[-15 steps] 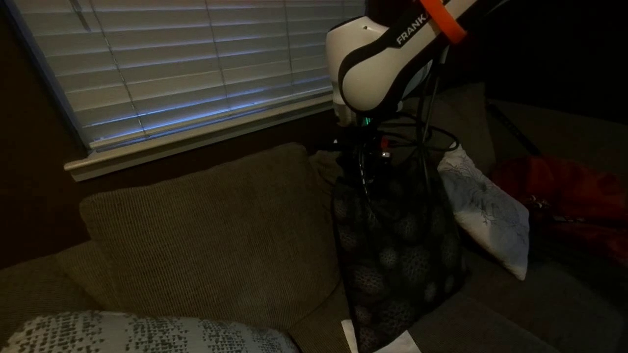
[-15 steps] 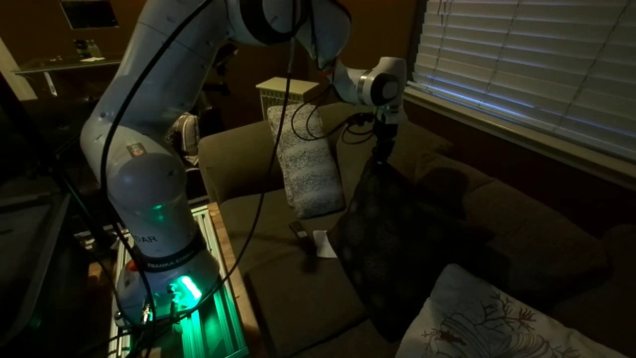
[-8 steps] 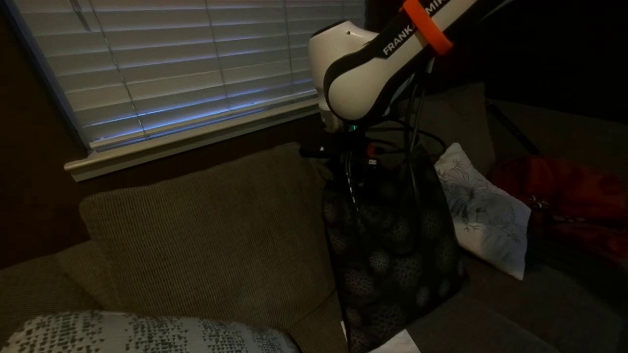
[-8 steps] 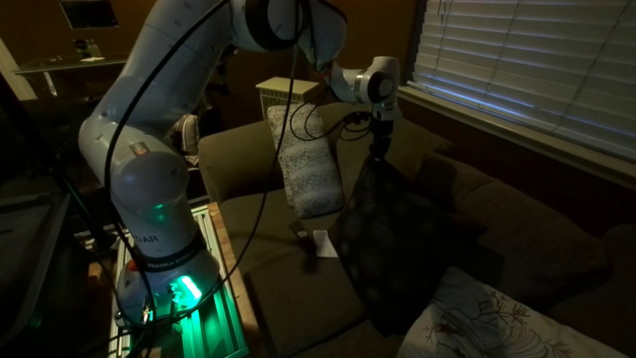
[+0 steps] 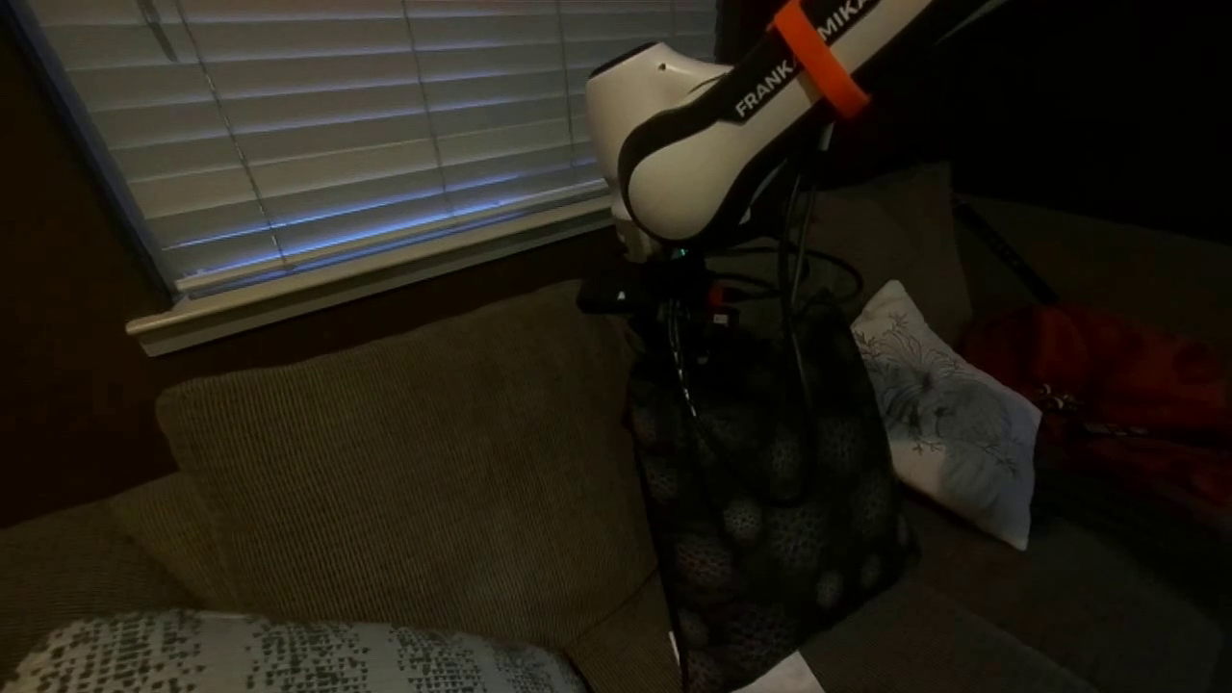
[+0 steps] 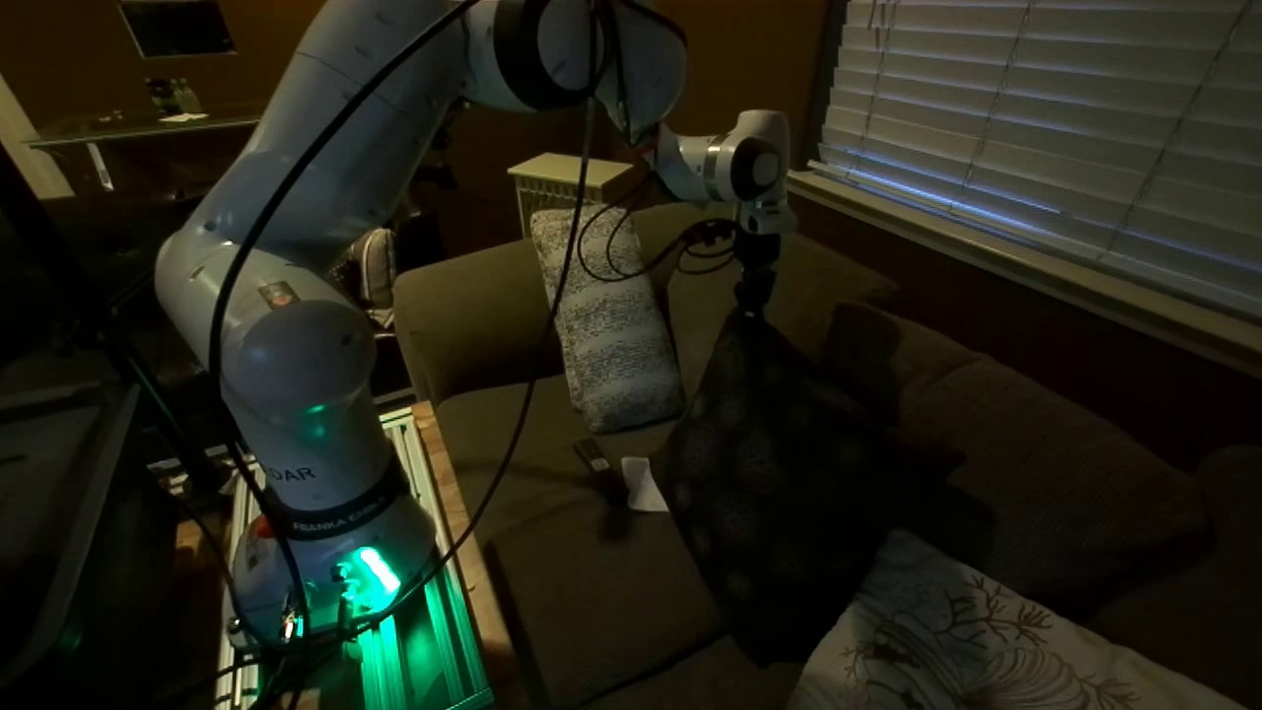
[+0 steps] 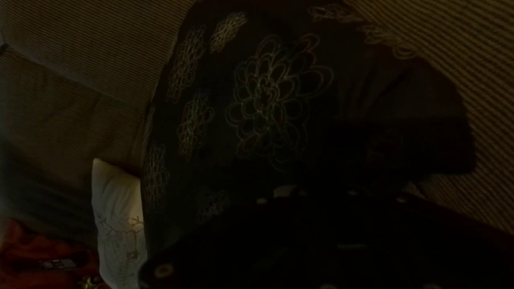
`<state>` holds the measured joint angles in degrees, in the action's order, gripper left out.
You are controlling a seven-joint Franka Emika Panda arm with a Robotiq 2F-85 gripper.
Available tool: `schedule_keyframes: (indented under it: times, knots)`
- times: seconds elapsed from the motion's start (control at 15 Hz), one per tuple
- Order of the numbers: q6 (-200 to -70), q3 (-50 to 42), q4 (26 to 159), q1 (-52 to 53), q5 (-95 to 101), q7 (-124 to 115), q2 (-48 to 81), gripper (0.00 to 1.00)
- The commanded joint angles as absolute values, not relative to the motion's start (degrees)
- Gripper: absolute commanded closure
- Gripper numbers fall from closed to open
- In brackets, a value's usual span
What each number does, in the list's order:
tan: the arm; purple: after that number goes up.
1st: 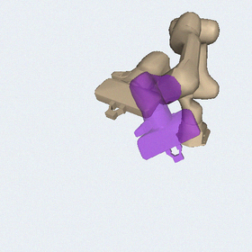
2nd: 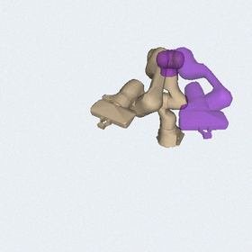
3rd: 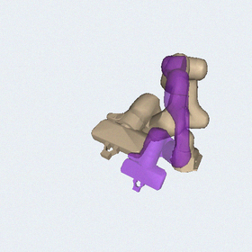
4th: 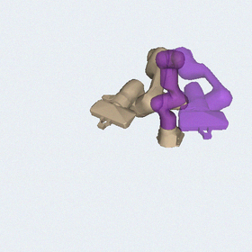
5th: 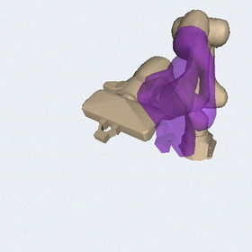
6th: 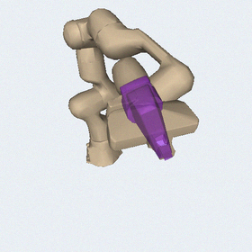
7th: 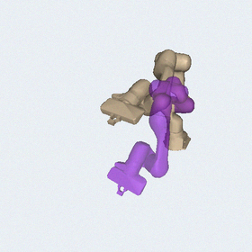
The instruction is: Move the pillow from the left to the right and the one on the right to the left
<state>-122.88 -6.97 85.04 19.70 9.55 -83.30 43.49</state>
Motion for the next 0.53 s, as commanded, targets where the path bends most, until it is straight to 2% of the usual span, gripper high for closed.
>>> schedule_keyframes:
  times: [0.0, 0.47]
  knots:
    - [-121.3, -6.1, 82.4, 19.6, 12.4, -80.9, 42.6, 0.57]
    - [-118.0, -4.5, 86.5, 16.3, 12.6, -65.0, 36.6, 0.08]
